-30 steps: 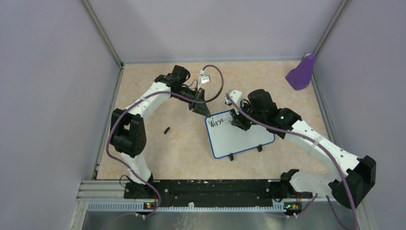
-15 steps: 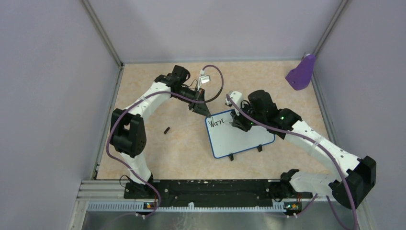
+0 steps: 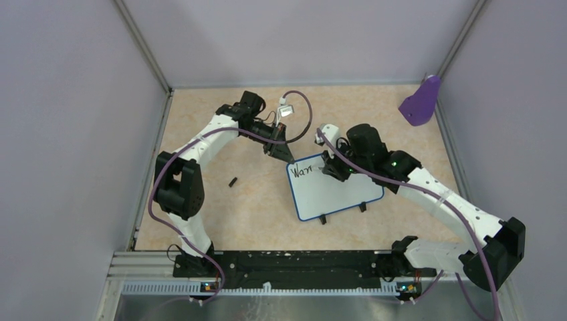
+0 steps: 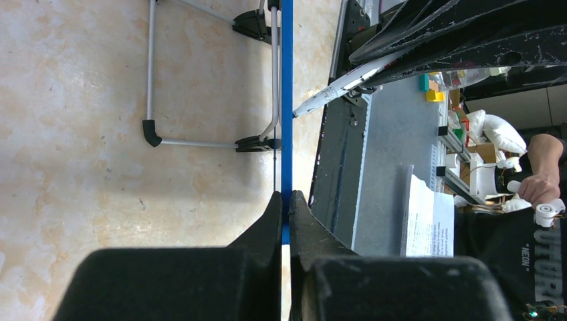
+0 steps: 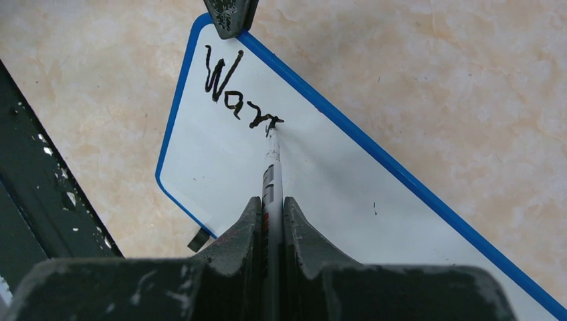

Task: Write a sentence on the whiteboard

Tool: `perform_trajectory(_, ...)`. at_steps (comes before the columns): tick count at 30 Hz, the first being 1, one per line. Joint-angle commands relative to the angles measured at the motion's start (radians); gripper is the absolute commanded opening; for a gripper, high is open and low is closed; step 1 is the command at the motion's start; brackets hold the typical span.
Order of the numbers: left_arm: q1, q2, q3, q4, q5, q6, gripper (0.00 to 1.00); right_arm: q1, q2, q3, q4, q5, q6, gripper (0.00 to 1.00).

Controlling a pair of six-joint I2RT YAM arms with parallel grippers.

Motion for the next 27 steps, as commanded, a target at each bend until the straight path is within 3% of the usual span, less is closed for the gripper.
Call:
perform_trajectory(1,-0.025,0.015,0.006,-0.010,0.006,0.016,0.00,-0.015,0.004,0.052,0.045,0.047,0.011,0.00)
perform_trajectory(11,-0.025,0.019,0.009,-0.012,0.008,0.018,0.00,-0.039,-0.031,0.028,0.017,0.080,0.007,0.00)
perform_trajectory(27,-0.025,0.023,0.012,-0.014,0.008,0.018,0.00,-0.035,-0.008,-0.020,-0.039,-0.014,-0.030,0.00)
